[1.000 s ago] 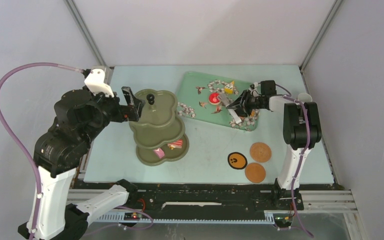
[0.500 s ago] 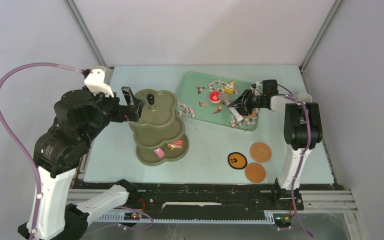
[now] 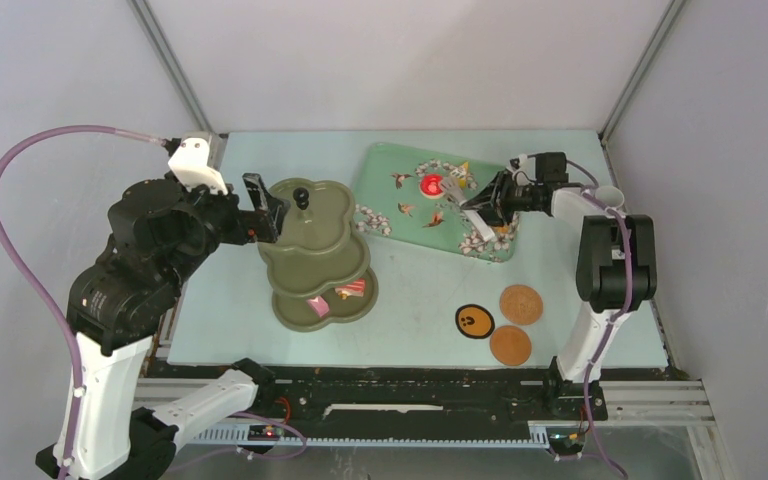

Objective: Serve the afternoon tea

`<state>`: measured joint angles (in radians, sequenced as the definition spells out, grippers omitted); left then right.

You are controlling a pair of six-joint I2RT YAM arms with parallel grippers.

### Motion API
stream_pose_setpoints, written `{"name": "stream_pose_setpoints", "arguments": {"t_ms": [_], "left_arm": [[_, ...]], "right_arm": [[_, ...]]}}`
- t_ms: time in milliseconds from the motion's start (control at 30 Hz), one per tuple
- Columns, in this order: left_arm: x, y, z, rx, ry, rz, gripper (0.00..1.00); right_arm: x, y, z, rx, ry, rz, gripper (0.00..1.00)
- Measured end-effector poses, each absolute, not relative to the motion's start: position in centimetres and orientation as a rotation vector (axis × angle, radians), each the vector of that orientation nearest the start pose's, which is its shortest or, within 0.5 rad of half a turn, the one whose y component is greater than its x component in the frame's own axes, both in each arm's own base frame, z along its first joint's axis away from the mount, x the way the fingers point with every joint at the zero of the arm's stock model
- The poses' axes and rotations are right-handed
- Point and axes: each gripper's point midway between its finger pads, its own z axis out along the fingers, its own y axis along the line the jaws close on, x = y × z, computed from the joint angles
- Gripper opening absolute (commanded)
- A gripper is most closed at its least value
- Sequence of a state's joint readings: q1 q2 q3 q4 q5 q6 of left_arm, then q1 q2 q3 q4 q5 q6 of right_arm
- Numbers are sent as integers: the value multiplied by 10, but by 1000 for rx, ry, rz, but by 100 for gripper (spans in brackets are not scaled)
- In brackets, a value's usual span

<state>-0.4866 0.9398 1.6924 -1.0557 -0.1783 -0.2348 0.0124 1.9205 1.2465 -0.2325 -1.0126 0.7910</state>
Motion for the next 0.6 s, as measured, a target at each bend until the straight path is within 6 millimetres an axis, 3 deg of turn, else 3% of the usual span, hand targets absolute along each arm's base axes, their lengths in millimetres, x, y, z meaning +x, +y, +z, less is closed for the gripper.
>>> {"name": "stream_pose_setpoints", "arguments": {"t_ms": [333, 433, 600], "left_arm": [[212, -89, 434, 61, 1838, -377, 100], [210, -90, 434, 34, 1825, -402, 100], [210, -92, 437, -5, 1807, -441, 100]], "right_arm": [[344, 172, 175, 244, 2505, 1551, 0], [319, 191, 193, 118, 2523, 1536, 0], [279, 244, 215, -82, 2526, 1591, 0]]}}
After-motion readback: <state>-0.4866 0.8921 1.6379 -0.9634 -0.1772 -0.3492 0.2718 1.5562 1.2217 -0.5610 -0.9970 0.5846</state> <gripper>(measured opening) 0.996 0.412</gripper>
